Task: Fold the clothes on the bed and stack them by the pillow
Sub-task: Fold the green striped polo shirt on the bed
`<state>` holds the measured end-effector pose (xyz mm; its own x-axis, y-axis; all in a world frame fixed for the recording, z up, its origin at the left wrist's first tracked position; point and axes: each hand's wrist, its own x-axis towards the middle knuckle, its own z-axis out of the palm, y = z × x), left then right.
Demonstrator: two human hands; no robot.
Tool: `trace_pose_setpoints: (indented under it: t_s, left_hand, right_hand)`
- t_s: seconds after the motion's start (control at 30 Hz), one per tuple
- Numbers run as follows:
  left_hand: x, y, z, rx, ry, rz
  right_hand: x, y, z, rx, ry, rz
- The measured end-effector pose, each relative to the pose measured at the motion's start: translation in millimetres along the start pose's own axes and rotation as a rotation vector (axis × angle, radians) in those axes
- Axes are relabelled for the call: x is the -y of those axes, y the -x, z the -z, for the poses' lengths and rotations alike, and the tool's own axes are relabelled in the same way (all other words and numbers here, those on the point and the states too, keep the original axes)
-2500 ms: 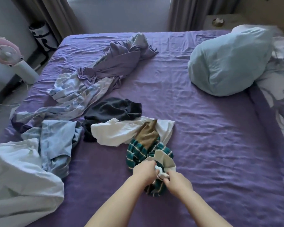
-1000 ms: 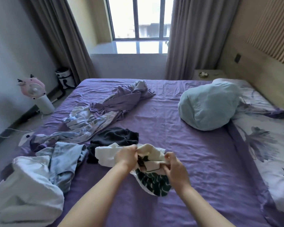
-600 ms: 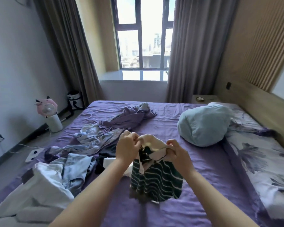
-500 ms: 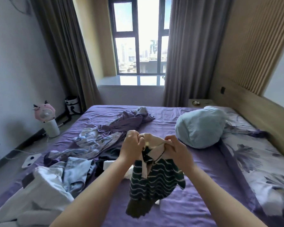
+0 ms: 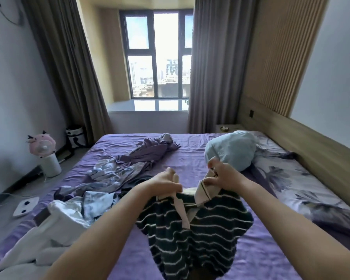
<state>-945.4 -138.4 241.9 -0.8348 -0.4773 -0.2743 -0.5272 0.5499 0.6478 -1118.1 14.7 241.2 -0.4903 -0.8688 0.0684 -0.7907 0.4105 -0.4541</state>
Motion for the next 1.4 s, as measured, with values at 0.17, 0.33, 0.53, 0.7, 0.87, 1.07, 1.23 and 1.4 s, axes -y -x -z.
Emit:
trace_pose_setpoints:
  t_s: [0.17,0.33,0.53,0.7,0.87,1.07,1.23,1.4]
  left_hand:
    - [22,27,7,0.325,0.437,0.022]
    - [22,47,4,0.017,-0.147,-0.017]
    - [36,48,-2,-0.291,-0.396,0.012]
    - [42,50,0,-0.4,-0.21,-0.12]
    - [42,43,0,-0.497,-0.213,-0.179]
    - [42,44,0,-0.533,-0.489,-0.16]
    - [49,54,1,-0.266,-0.7,-0.125]
    - [57,49,-20,0.16,-0.608,-0.073]
  right_hand:
    - [-5,32,7,0.343,-0.495,-0.106]
    - [0,47,5,0.489,-0.497,-0.088]
    - [7,48,-15,0.087,-0.114,-0.067]
    - [13,54,-15,0.022,-0.097,0.014]
    - [21,58,-6,-0.18,0.084,0.092]
    - [6,65,-10,-0.362,0.389,0.054]
    - [-10,85,-10,-0.289,0.628,0.181]
    - [-35,91,-14,0.203,0.494,0.029]
